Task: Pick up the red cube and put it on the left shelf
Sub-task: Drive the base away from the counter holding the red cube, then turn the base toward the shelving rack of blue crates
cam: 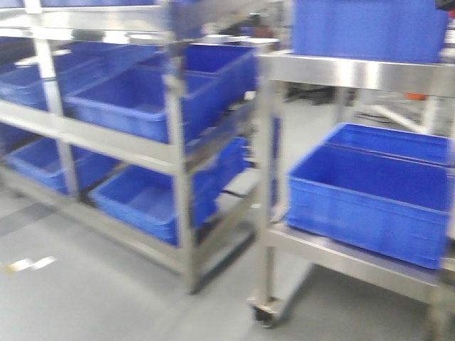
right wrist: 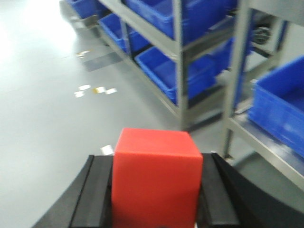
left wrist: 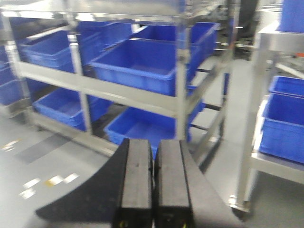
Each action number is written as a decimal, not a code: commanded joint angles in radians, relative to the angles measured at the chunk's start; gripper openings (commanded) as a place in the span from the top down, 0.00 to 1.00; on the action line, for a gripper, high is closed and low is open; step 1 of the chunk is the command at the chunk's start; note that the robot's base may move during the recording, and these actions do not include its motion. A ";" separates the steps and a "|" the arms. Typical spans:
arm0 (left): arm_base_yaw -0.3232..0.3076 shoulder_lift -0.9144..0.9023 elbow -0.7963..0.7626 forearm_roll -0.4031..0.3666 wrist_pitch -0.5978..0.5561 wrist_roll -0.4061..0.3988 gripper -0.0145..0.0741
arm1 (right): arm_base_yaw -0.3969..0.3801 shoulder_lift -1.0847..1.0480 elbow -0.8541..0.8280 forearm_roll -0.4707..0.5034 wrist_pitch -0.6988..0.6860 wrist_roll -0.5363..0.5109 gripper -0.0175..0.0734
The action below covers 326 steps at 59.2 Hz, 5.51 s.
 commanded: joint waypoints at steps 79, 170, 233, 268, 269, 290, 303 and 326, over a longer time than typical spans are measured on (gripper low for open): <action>-0.004 -0.016 0.023 -0.003 -0.087 -0.001 0.72 | 0.003 -0.004 -0.031 -0.002 -0.083 -0.008 0.75; -0.004 -0.016 0.023 -0.003 -0.087 -0.001 0.72 | 0.003 -0.004 -0.031 -0.002 -0.083 -0.008 0.75; -0.004 -0.016 0.023 -0.003 -0.087 -0.001 0.72 | 0.003 -0.004 -0.031 -0.002 -0.083 -0.008 0.75; -0.004 -0.016 0.023 -0.003 -0.087 -0.001 0.72 | 0.003 -0.004 -0.031 -0.002 -0.083 -0.008 0.75; -0.004 -0.016 0.023 -0.003 -0.087 -0.001 0.72 | 0.003 -0.004 -0.031 -0.002 -0.083 -0.008 0.75; -0.004 -0.016 0.023 -0.003 -0.087 -0.001 0.72 | 0.003 -0.004 -0.031 -0.002 -0.083 -0.008 0.75; -0.004 -0.016 0.023 -0.003 -0.087 -0.001 0.72 | 0.003 -0.004 -0.031 -0.002 -0.083 -0.008 0.75; -0.004 -0.016 0.023 -0.003 -0.087 -0.001 0.72 | 0.003 -0.004 -0.031 -0.002 -0.083 -0.008 0.75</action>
